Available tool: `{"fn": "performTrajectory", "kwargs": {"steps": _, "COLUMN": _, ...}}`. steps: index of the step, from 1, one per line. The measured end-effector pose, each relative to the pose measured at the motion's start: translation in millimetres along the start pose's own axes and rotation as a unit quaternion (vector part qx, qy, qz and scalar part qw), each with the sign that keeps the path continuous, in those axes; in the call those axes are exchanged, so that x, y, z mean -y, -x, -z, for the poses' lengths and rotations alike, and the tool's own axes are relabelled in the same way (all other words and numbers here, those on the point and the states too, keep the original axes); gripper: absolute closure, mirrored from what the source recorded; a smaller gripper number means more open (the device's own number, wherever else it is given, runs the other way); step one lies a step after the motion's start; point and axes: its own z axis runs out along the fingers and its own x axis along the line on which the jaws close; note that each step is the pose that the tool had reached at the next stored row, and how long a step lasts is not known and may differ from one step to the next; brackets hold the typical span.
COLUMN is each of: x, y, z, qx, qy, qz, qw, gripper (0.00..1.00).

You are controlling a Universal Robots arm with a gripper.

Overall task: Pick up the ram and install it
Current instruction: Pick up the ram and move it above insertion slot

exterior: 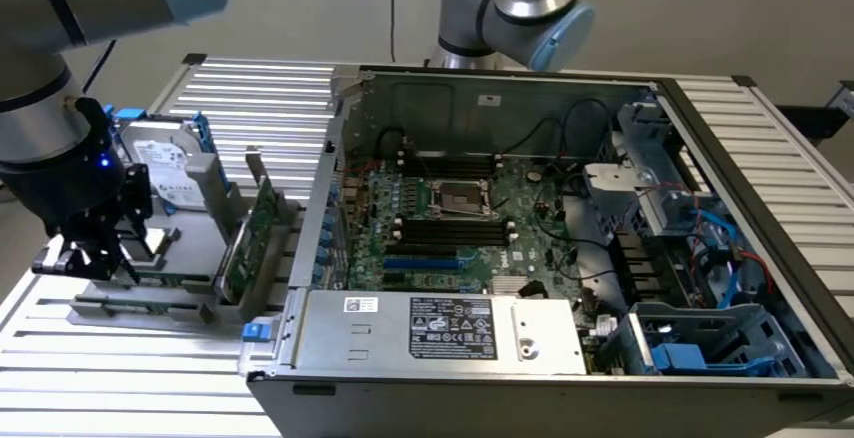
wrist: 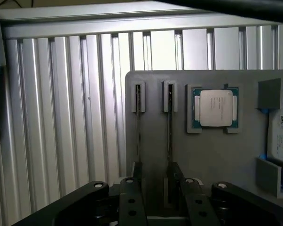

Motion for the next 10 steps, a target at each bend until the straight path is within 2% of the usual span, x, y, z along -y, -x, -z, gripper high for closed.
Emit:
{"fn": "performTrajectory", "kwargs": {"steps": 6, "x": 0.9, "y": -10.6, "z": -10.3, "qx": 0.0000, "qy": 0.0002, "qz": 0.000, "qw": 1.0000, "gripper": 0.64}}
{"fn": "performTrajectory", "kwargs": {"steps": 10, "x": 1.3, "y": -13.4, "z": -17.8, "qx": 0.0001, "qy": 0.0000, "qz": 0.001, "qw": 1.0000, "gripper": 0.64}}
